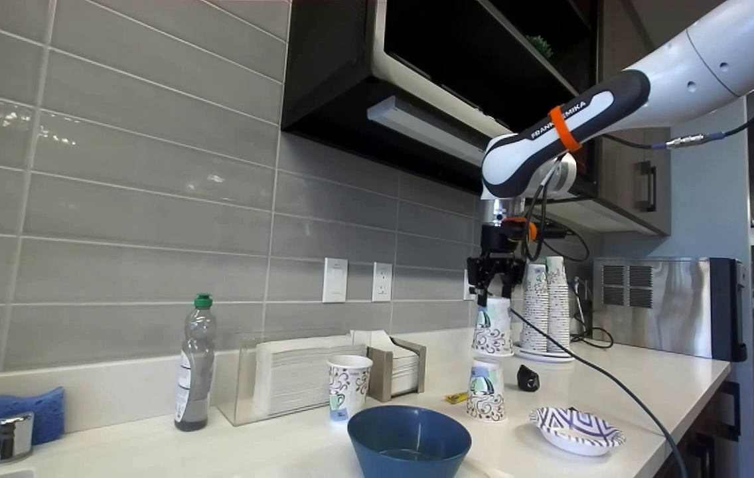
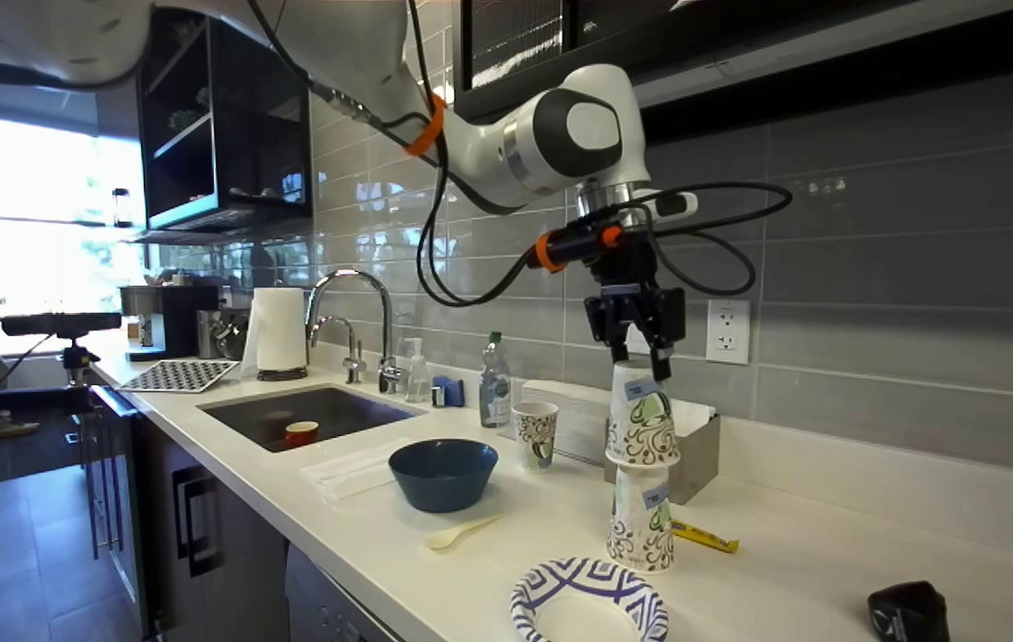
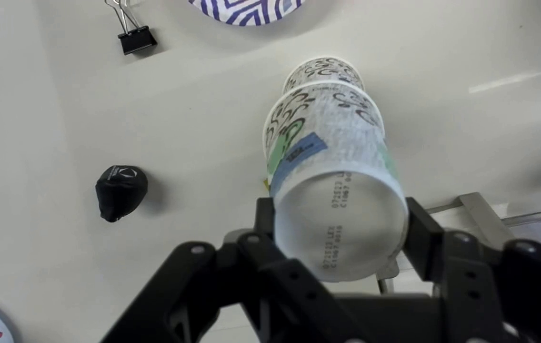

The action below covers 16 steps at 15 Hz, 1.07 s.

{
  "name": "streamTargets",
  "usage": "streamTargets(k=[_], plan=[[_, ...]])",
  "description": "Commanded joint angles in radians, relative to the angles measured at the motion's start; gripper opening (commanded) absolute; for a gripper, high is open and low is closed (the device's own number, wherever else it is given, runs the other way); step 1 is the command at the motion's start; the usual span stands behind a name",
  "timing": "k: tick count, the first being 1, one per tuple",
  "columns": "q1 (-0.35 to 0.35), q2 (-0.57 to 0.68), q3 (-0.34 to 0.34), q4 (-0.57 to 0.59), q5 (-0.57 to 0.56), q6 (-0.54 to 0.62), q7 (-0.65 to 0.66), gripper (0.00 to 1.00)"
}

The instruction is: Stack up the cups in the container

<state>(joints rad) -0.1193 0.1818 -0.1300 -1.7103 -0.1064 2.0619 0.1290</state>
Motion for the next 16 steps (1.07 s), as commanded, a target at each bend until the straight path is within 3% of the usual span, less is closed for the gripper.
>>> streamTargets(k=[1,16], plan=[[-0.012,0.027,0.001,0.038,0.053,-0.017,-0.035,0.40],[-0.026,0.083,0.000,0.077,0.078,0.004,-0.052,0.40]])
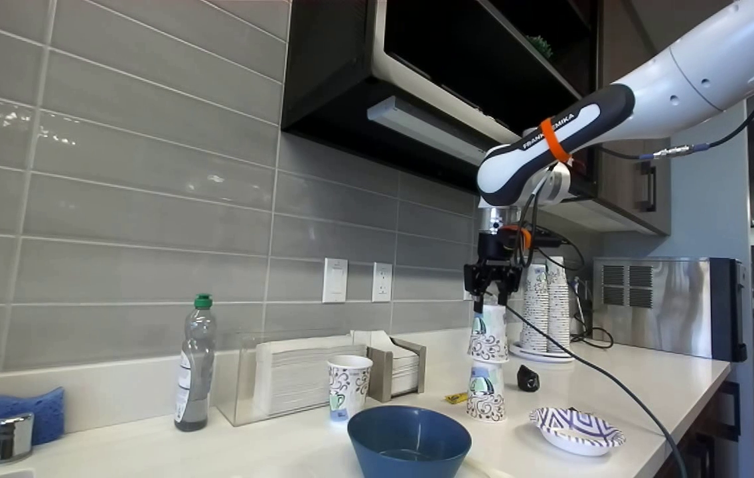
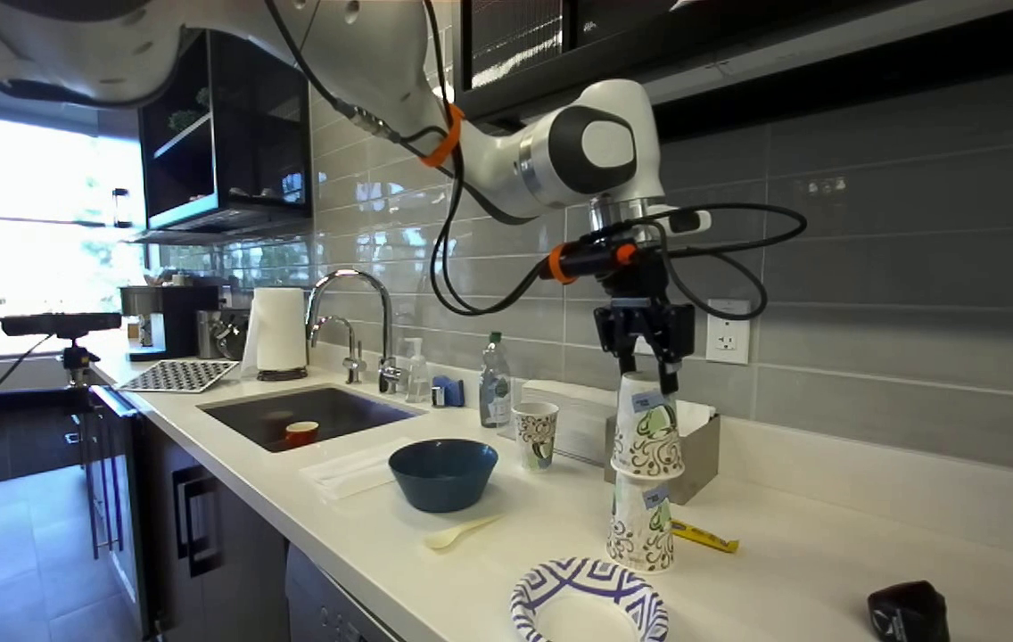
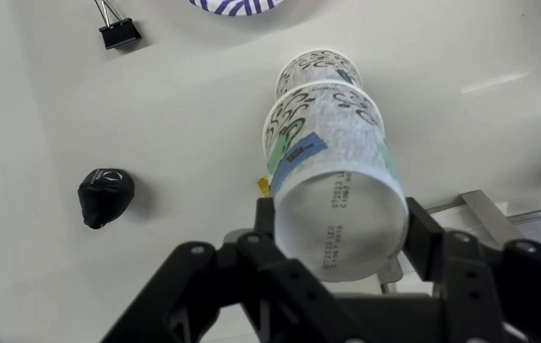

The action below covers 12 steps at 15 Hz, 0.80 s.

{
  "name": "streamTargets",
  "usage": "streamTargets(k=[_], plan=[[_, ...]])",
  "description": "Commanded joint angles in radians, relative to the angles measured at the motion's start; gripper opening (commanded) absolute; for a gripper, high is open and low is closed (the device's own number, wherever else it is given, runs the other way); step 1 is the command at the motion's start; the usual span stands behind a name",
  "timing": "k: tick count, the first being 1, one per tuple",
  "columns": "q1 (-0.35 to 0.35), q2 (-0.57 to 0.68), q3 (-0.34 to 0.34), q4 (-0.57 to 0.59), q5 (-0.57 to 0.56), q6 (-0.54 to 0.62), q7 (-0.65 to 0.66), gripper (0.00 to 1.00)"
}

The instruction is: Stack up the cups in the container

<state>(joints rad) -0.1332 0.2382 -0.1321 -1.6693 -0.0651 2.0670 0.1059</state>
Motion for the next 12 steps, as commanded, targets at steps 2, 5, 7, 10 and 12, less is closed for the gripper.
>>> streamTargets(k=[2,5,7,10,12], plan=[[-0.013,0.031,0.002,0.036,0.045,-0.002,-0.028,0.40],[-0.013,0.037,0.001,0.034,0.048,0.003,-0.026,0.40],[-0.013,0.042,0.001,0.033,0.044,0.006,-0.026,0.40],[-0.014,0.046,0.002,0.032,0.046,0.010,-0.026,0.40],[-0.014,0.052,0.002,0.034,0.049,0.011,-0.026,0.40]])
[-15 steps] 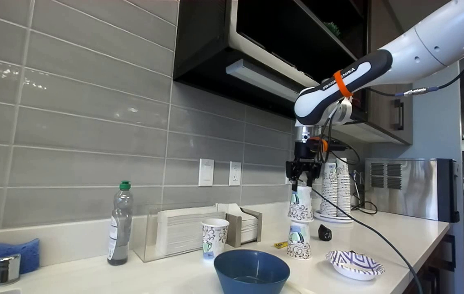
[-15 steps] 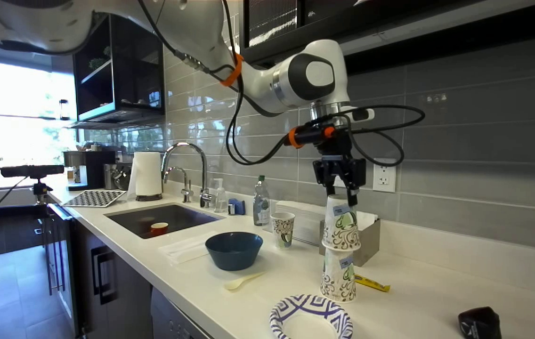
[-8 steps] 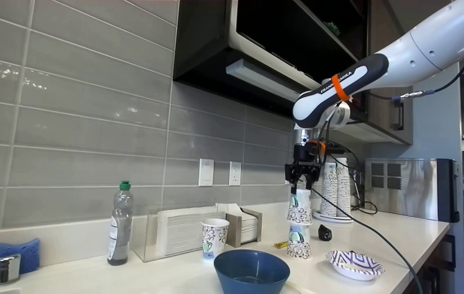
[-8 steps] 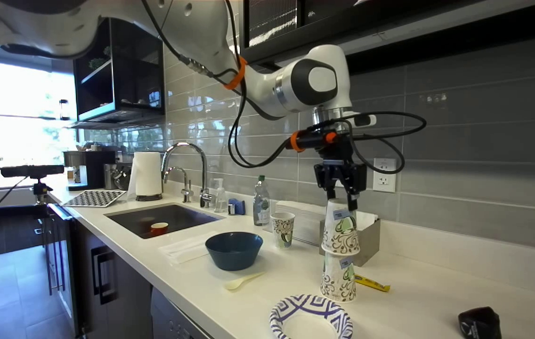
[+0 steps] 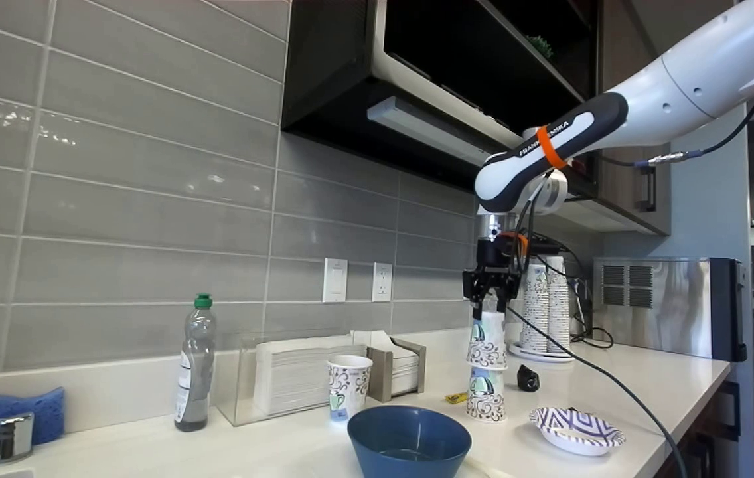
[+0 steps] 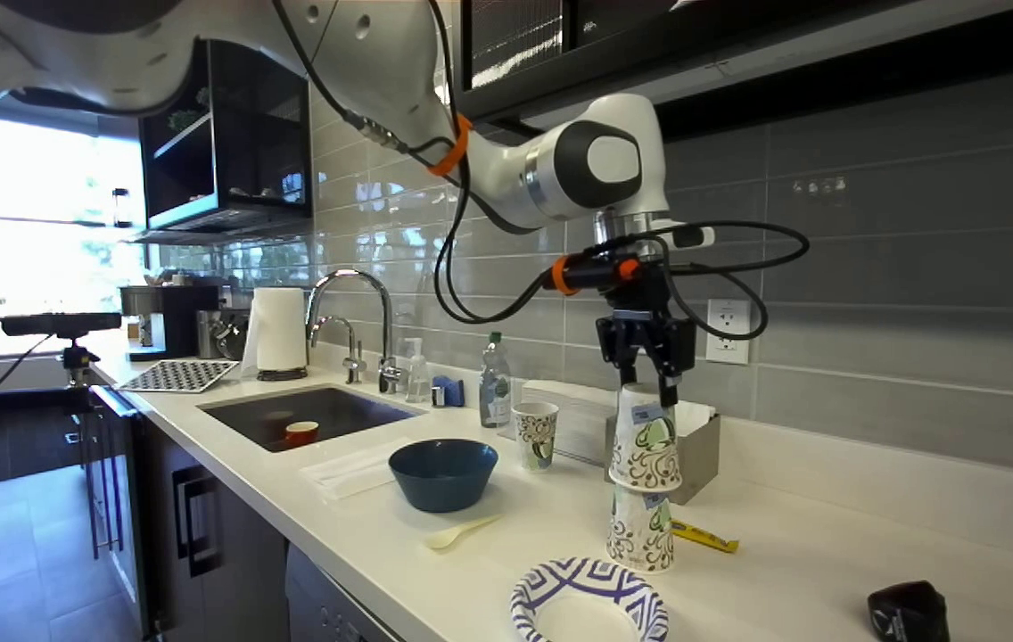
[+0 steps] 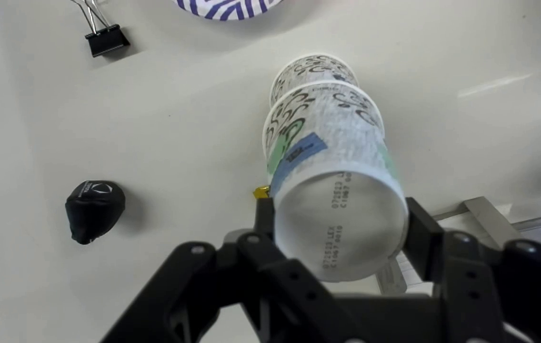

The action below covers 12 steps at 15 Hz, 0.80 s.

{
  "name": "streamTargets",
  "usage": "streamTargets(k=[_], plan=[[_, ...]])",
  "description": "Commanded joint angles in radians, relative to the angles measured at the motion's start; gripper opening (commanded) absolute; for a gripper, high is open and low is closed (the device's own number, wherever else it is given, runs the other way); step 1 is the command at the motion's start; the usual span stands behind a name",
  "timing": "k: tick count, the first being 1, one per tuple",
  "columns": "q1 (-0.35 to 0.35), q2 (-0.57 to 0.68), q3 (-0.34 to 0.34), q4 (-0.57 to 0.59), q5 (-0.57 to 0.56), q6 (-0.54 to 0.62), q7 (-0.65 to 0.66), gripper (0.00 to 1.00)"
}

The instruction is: Stack up the cups in the container

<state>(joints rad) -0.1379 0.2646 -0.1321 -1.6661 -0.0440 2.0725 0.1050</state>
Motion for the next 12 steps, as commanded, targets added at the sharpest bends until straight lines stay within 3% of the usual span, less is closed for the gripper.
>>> streamTargets(k=[1,4,12], plan=[[-0.011,0.027,0.003,0.032,0.034,0.007,-0.027,0.90],[-0.009,0.034,0.004,0.032,0.033,0.010,-0.026,0.99],[-0.005,0.012,0.003,0.015,0.031,0.021,-0.009,1.00]])
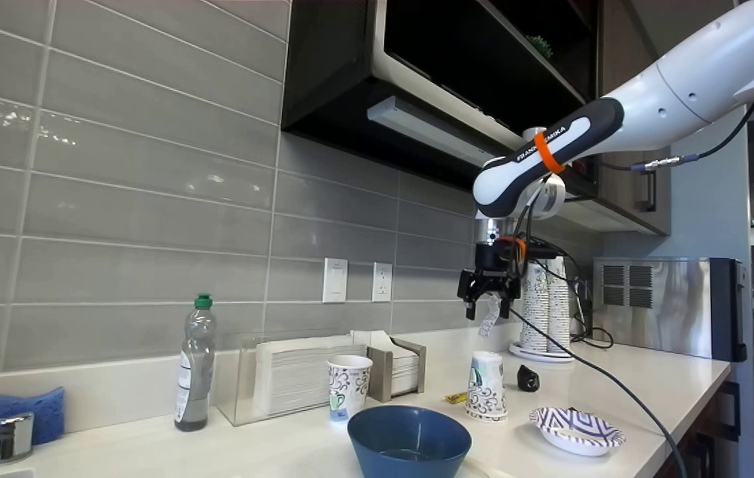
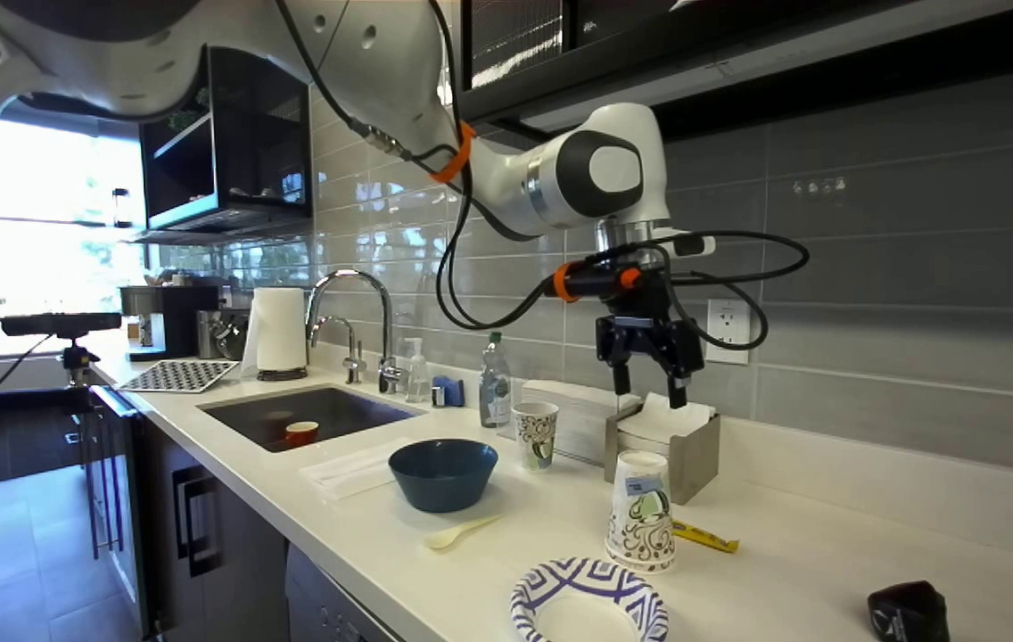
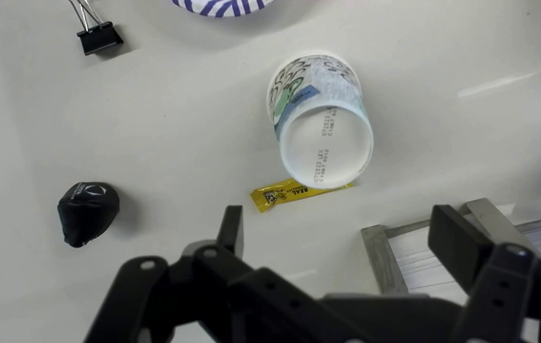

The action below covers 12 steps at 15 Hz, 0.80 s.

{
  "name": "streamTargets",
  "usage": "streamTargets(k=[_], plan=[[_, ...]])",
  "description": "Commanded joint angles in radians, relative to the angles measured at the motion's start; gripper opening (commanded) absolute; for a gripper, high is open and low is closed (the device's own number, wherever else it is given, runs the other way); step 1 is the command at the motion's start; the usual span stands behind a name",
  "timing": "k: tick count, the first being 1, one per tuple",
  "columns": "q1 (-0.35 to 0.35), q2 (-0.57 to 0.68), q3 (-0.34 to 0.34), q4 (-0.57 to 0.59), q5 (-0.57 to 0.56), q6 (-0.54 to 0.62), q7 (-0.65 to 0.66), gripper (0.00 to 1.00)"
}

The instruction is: Stack up the cups in the container

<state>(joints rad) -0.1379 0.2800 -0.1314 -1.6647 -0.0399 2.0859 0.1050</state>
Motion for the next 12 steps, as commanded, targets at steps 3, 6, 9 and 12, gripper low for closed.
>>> streamTargets(k=[3,6,9,12], plan=[[-0.003,-0.039,-0.001,-0.011,0.018,0.019,0.001,1.00],[0.001,-0.022,-0.003,0.005,0.001,0.003,0.000,1.00],[0.001,-0.026,-0.003,0.005,0.001,0.003,0.000,1.00],[0.001,-0.026,-0.003,0.005,0.001,0.003,0.000,1.00]])
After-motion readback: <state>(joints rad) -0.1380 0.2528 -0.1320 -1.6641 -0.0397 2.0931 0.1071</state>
